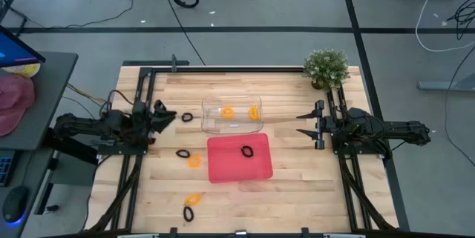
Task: Sort spring keychains
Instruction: Put the black spring keychain into the red bin
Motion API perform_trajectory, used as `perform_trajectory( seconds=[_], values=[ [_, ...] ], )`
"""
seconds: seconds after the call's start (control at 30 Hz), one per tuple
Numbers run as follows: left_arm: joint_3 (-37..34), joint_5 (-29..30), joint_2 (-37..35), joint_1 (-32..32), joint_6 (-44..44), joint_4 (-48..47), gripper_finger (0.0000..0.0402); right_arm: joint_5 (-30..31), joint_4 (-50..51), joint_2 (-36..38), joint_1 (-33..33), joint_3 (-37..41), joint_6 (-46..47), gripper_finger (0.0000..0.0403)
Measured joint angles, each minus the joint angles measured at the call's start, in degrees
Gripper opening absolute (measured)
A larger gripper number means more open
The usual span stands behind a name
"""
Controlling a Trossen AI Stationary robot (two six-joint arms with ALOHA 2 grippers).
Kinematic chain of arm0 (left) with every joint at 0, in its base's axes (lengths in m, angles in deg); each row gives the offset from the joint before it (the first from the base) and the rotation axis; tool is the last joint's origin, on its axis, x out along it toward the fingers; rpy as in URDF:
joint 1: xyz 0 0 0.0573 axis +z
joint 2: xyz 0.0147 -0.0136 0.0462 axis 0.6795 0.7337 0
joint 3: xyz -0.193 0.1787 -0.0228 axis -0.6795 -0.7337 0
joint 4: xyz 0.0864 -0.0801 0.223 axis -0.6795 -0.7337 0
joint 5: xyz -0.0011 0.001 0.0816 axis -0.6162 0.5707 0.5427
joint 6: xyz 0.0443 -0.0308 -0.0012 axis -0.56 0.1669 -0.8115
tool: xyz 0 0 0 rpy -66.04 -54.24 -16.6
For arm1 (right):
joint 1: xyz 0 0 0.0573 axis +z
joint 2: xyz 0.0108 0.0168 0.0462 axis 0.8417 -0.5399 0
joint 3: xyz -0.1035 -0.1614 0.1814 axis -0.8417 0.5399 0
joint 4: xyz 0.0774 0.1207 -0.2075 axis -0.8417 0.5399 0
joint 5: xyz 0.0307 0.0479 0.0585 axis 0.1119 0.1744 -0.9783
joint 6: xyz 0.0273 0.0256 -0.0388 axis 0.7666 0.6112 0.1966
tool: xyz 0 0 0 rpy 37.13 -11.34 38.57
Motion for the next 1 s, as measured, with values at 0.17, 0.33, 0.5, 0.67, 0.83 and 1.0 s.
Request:
perform_trajectory(
  seconds=[0.17,0.33,0.5,0.67,0.83,1.0],
  values=[
    [0.0,0.96,-0.02,0.0,6.88,6.34,0.0103,0.01,-0.01,0.0,0.02,-0.01,0.0,0.0222],
    [0.0,-2.69,0.02,0.0,16.43,6.76,0.0103,-0.01,0.01,0.0,0.0,-0.01,0.0,0.0222],
    [0.0,-13.25,0.04,-0.79,17.27,15.98,0.0103,-0.01,0.03,0.0,0.01,-0.01,0.0,0.0222],
    [0.0,-17.47,0.04,-4.12,15.23,21.78,0.0103,-0.01,0.03,0.0,0.0,-0.01,0.0,0.0222],
    [0.17,-17.43,0.07,-8.33,11.91,23.16,0.0103,-0.01,0.03,0.0,0.02,-0.01,0.0,0.0222],
    [2.59,-17.28,3.5,-13.99,8.38,24.27,0.0103,-0.01,0.03,0.0,0.02,-0.01,0.02,0.0222]
  ],
)
